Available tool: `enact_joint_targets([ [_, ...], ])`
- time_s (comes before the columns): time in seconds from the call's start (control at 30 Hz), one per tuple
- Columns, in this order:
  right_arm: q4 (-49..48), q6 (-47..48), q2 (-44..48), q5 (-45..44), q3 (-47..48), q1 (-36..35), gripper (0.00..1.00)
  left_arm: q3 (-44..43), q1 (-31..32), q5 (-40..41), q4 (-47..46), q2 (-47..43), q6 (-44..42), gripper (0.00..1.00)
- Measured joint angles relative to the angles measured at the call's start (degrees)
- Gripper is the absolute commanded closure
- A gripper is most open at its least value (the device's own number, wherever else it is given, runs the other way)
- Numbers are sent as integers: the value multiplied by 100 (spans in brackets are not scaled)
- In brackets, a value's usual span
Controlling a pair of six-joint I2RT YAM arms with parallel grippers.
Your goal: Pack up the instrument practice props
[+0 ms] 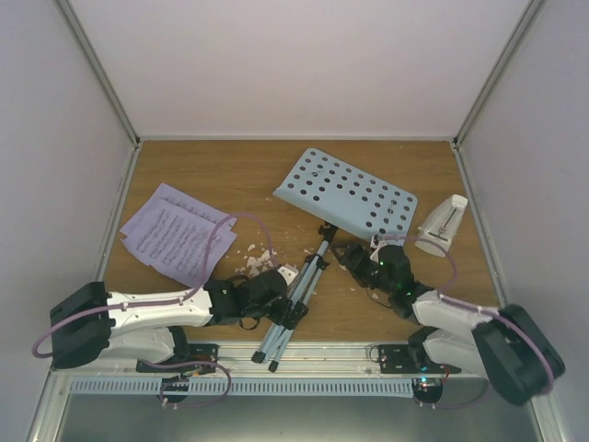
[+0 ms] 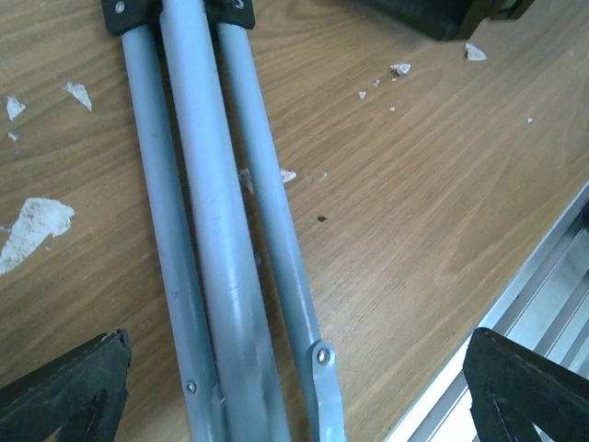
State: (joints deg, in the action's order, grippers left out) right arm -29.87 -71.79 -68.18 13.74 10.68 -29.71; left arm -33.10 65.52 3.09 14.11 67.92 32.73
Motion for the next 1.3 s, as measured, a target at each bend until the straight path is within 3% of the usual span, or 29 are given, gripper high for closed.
enact_joint_targets([
  [0.43, 3077, 505, 3484, -885, -28, 140, 0, -227, 828, 778, 621, 992, 601, 1],
  [0.6, 3888, 699, 4172, -1095, 83, 267, 1, -420, 1075, 1036, 863, 1429, 767, 2],
  [0.63, 3958, 710, 4212, -1108, 101, 284, 1, -498, 1106, 1091, 918, 1512, 787, 5],
  [0.8, 4194, 796, 4221, -1106, 122, 317, 0, -623, 1128, 1244, 1080, 1631, 817, 39],
  [1.1, 4197, 903, 4072, -1080, 140, 348, 0, -511, 885, 1207, 1088, 1475, 345, 61],
  [1.3, 4199, 975, 4070, -1080, 234, 387, 0, -295, 175, 765, 946, 1145, -621, 64],
])
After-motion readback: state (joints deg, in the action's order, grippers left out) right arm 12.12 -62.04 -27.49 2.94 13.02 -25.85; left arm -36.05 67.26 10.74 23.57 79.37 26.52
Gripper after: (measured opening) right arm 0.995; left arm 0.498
